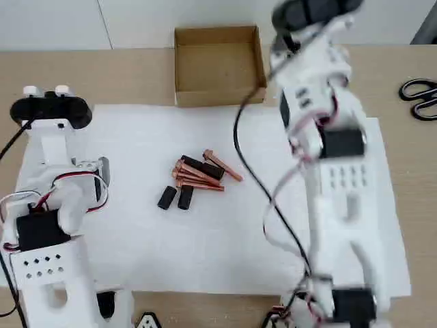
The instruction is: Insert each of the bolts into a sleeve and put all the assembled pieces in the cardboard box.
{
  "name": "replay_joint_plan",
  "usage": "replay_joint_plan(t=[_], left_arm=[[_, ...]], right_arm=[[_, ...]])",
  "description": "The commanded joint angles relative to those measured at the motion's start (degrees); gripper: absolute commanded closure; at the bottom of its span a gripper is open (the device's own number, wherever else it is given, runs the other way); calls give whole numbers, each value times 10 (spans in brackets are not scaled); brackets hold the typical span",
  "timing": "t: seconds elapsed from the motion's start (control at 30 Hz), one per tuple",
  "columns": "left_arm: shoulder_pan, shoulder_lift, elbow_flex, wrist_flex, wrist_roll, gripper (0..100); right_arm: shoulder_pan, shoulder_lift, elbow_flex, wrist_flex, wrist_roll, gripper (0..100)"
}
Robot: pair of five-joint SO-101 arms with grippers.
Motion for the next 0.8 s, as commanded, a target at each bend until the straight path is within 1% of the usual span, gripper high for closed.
replay_joint_plan(t=[0.0,0.13,0.23,0.4,0.67,0.7,0.77], left_arm=[[-3,-12,-13,11,-2,830],[-2,-12,-13,25,-2,830],[-3,-12,-13,26,-2,830],[-3,-12,-13,26,-2,830],[1,-12,-12,27,-2,830],[1,-12,-12,27,-3,830],[0,-12,-12,27,-3,830]], right_arm=[[6,186,-187,-43,4,995],[-4,342,-304,-86,7,995],[-22,436,-374,-90,8,995],[-40,553,-455,-89,5,995],[-43,661,-520,-90,5,993],[-43,669,-527,-90,6,983],[-43,681,-542,-86,7,924]])
